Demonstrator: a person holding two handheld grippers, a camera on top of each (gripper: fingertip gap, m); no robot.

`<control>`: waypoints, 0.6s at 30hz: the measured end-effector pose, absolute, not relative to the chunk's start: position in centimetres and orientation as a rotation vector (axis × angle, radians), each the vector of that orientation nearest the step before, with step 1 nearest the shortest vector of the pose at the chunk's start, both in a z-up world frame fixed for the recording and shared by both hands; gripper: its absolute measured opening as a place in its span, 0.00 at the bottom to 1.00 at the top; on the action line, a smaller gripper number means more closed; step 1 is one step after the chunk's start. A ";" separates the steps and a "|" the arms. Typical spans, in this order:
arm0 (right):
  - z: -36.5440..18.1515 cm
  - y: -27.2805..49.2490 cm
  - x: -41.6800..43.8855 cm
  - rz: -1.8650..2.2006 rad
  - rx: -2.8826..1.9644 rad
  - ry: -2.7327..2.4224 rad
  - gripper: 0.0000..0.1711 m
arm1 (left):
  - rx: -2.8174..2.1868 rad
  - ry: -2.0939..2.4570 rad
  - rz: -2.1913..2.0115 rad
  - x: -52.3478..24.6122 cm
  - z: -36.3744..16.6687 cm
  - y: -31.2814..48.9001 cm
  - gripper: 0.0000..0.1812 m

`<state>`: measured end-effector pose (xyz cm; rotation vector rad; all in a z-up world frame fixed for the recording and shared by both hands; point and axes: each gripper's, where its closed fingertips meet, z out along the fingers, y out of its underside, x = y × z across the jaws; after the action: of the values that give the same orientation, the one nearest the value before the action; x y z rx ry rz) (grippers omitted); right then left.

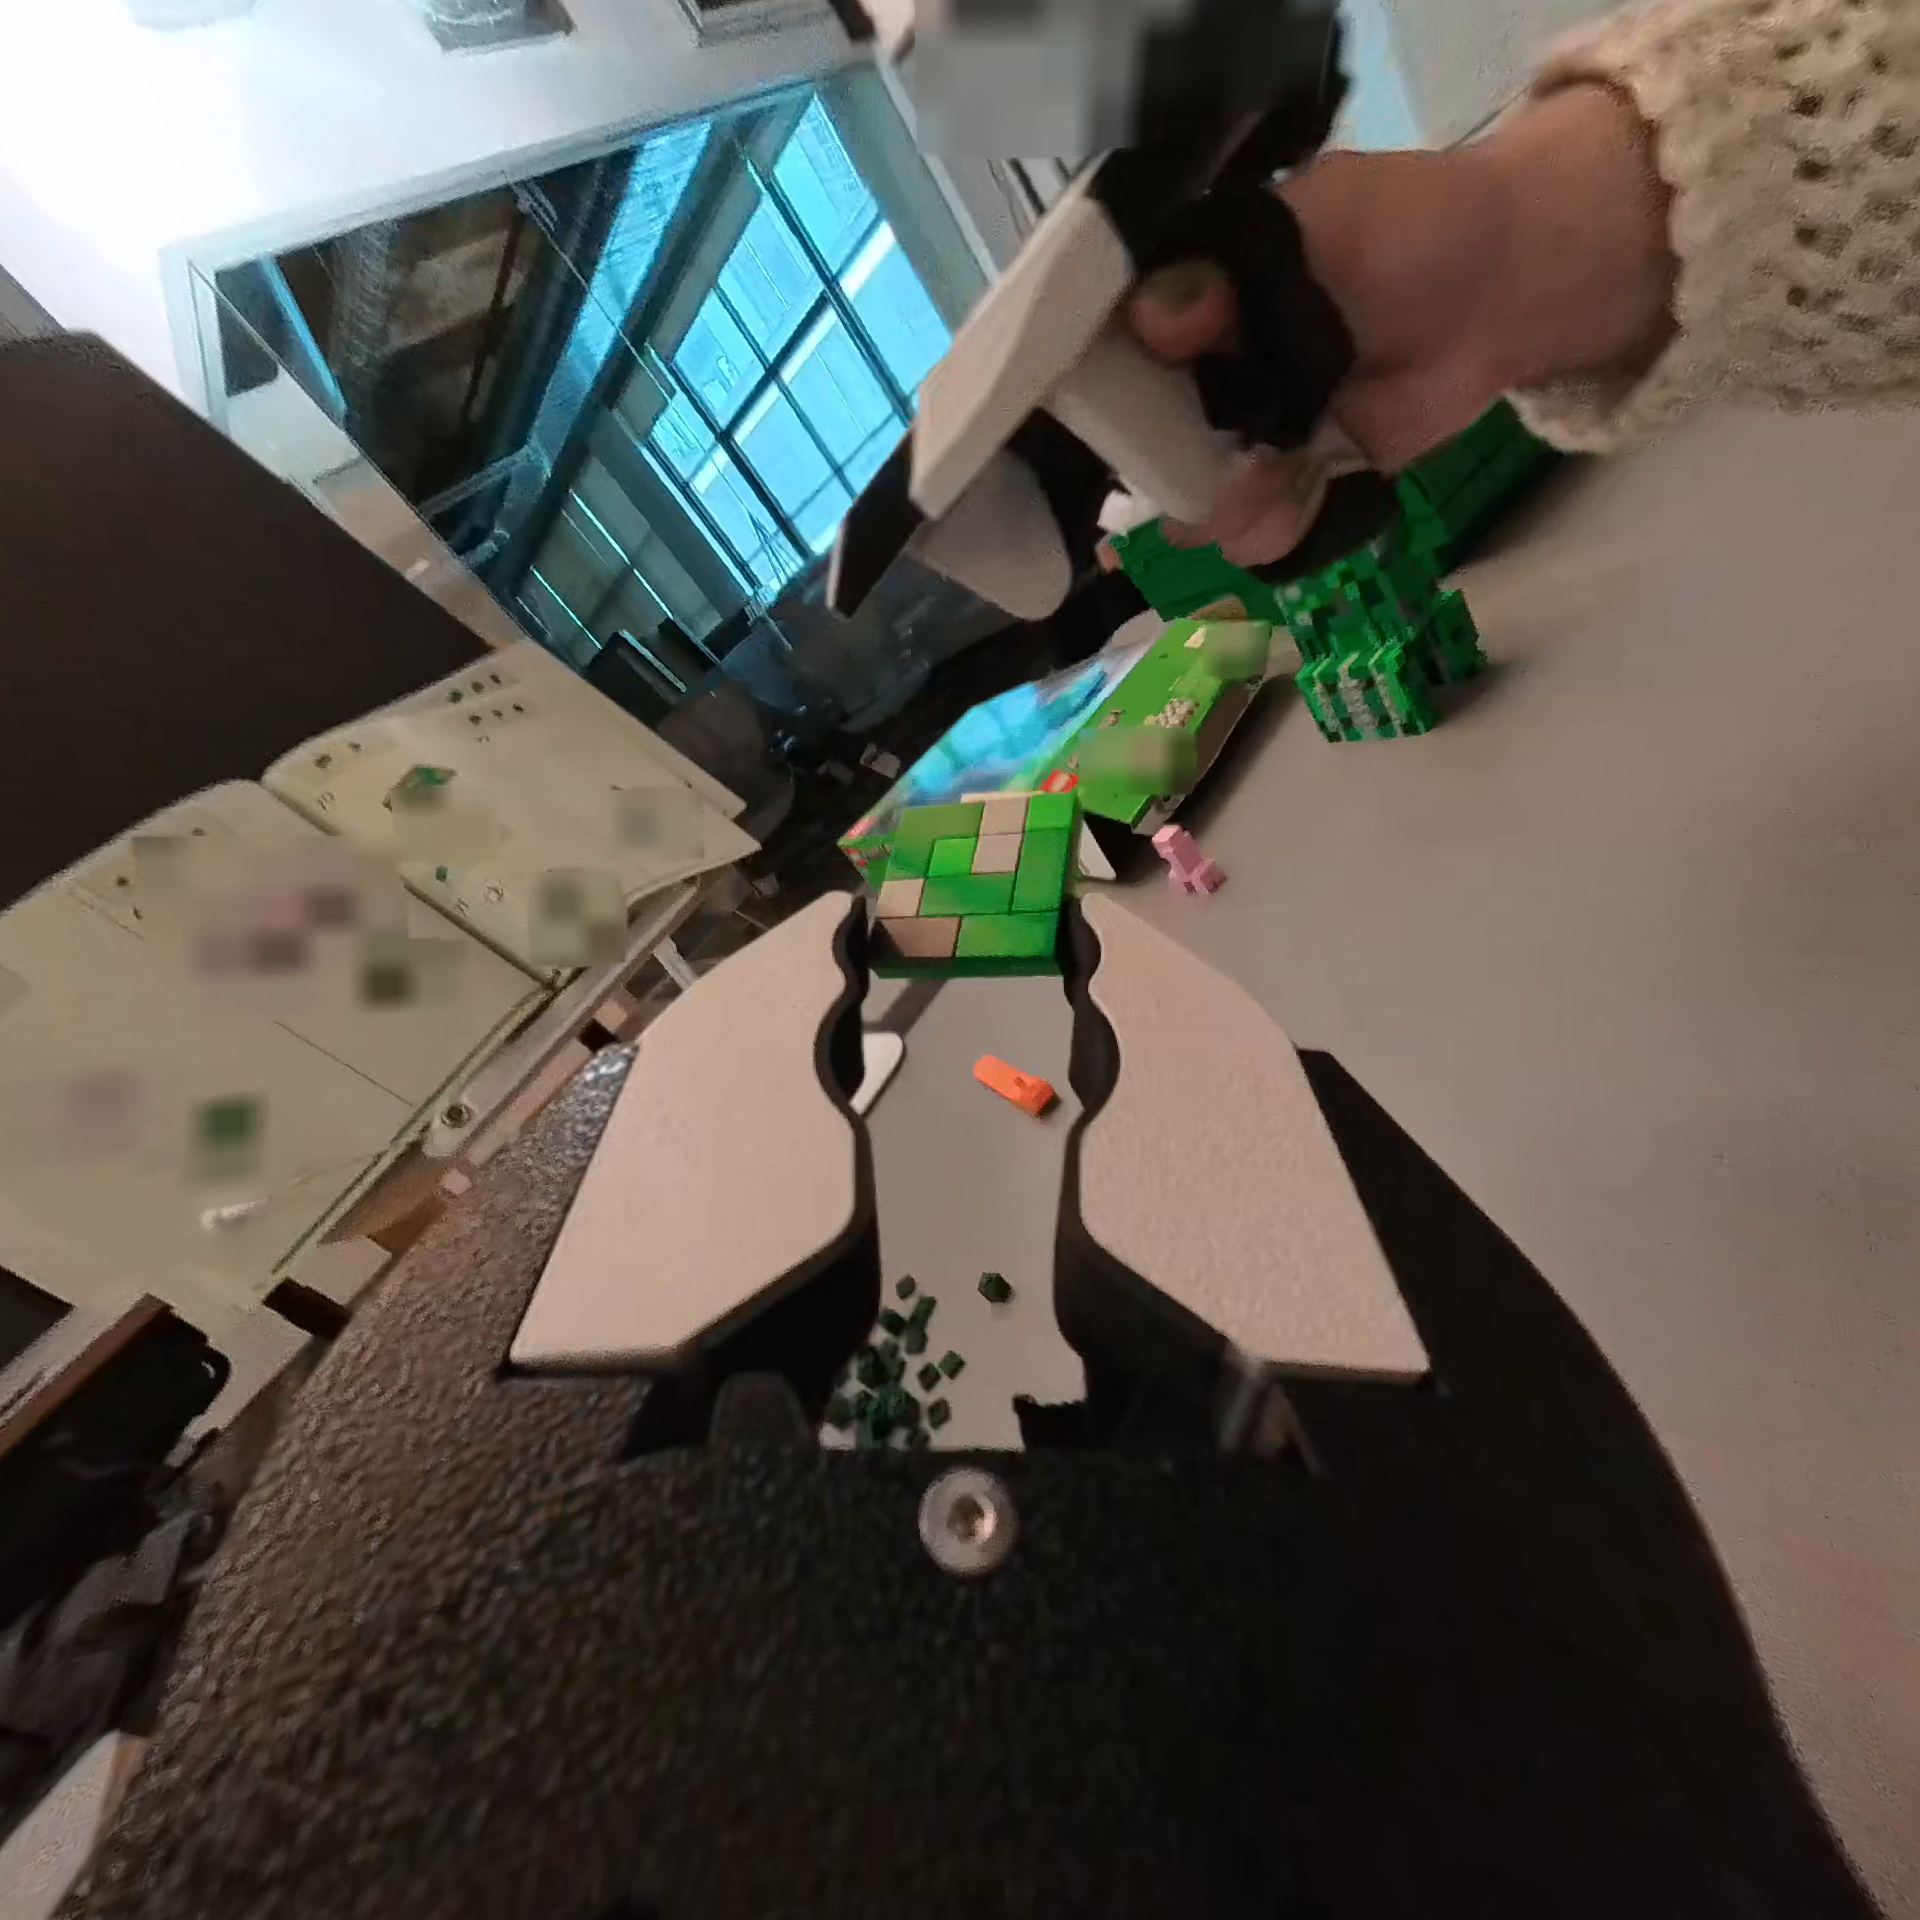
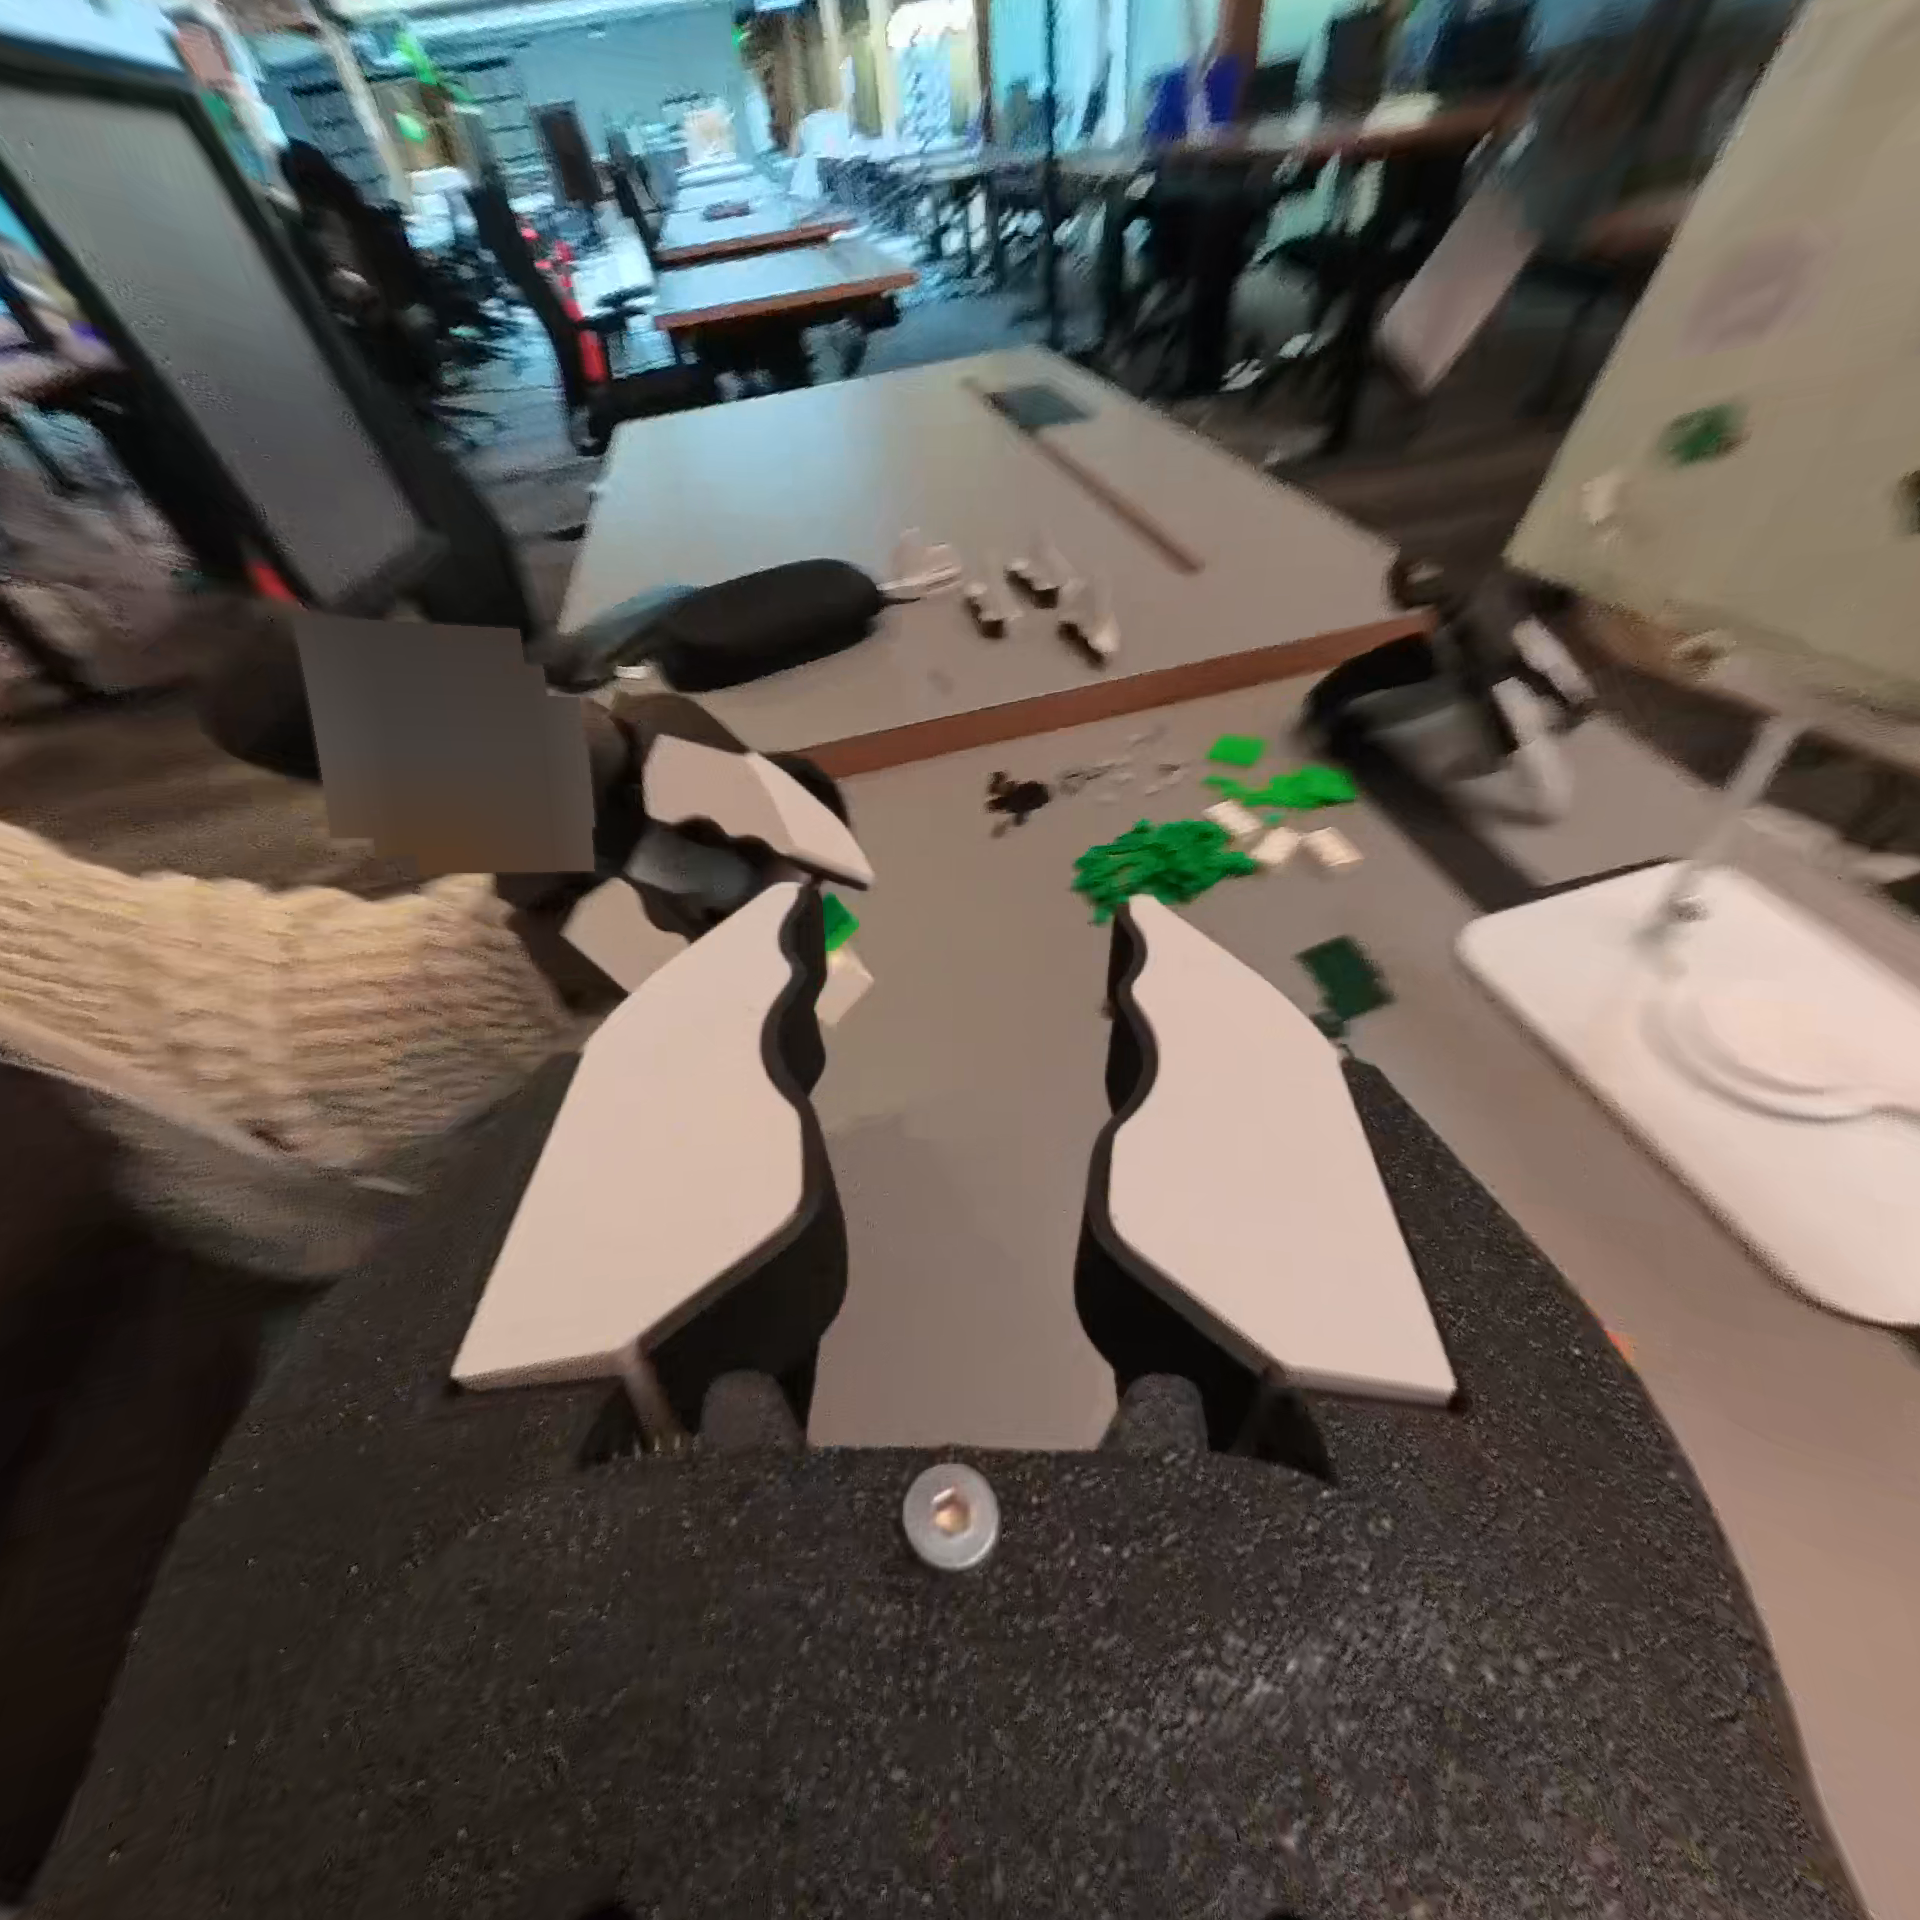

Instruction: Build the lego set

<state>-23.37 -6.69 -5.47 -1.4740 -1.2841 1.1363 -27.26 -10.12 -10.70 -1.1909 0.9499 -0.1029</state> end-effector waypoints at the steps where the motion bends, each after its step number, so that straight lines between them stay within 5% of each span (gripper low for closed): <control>1: -6.2 -6.3 -23.1 1.061 -1.418 -1.255 0.30 | -1.216 0.954 -0.108 -27.3 -11.3 -9.7 0.20; 10: -15.1 -2.3 -21.3 0.682 -1.238 -0.947 0.23 | -1.663 1.081 -0.448 -25.4 -21.0 -5.7 0.20; 18: -18.9 -2.2 -20.8 0.620 -1.263 -0.977 0.19 | -1.874 1.202 -0.255 -25.7 -26.6 -3.4 0.20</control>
<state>-20.83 -2.20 -18.94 -1.2632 -0.9773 0.6200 -25.68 -3.37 -26.63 -1.8735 1.2021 -0.2552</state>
